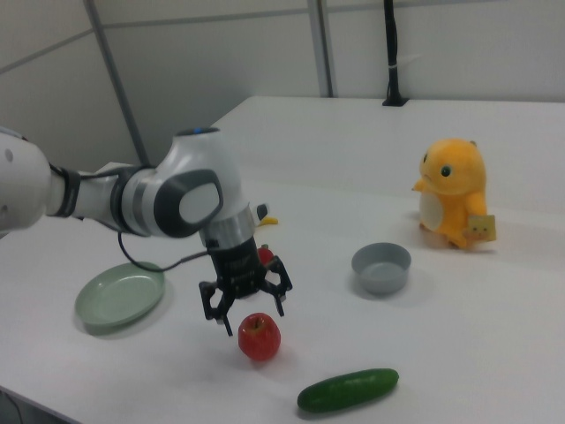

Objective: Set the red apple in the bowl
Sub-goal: 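Lower the open gripper over the red apple and close on it, then lift the red apple off the table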

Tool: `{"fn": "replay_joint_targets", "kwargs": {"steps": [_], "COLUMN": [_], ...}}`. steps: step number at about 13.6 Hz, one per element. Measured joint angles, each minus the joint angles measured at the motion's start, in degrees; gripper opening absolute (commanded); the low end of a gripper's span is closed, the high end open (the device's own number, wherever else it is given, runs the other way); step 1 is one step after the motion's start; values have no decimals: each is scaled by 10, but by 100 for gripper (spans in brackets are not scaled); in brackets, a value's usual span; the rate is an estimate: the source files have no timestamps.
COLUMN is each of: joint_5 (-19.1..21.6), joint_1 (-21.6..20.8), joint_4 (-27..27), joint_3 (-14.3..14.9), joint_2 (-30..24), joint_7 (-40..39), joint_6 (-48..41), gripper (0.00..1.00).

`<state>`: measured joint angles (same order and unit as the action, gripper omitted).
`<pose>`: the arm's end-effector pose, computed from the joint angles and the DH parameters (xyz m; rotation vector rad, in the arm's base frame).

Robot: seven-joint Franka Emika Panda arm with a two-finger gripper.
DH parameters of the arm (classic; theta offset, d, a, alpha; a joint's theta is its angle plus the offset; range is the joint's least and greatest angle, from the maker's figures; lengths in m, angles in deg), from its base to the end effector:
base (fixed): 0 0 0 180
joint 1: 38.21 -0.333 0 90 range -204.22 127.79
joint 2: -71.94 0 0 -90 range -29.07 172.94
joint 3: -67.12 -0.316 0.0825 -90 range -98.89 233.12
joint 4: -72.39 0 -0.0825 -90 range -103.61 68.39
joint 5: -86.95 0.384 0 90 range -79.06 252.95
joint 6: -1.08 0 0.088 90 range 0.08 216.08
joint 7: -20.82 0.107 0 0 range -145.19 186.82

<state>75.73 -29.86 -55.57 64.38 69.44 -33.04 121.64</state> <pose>0.5050 -0.0588 0.3833 2.6955 1.3846 -0.2380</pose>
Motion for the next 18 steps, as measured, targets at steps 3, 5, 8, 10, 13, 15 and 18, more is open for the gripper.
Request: {"fn": "replay_joint_targets", "kwargs": {"steps": [3, 5, 8, 10, 13, 15, 18], "joint_5": [-21, -21, -21, -22, -24, -24, -24], "joint_1": [2, 2, 2, 1, 0, 0, 1], "joint_4": [-48, -50, -50, -50, -49, -49, -38], "joint_3": [0, 0, -1, -1, -1, -1, -1], "joint_2": [14, 31, 47, 49, 48, 48, 46], "joint_7": [0, 13, 23, 24, 26, 33, 42], "joint_6": [79, 110, 127, 127, 127, 127, 99], "gripper": [100, 100, 85, 51, 43, 43, 43]}}
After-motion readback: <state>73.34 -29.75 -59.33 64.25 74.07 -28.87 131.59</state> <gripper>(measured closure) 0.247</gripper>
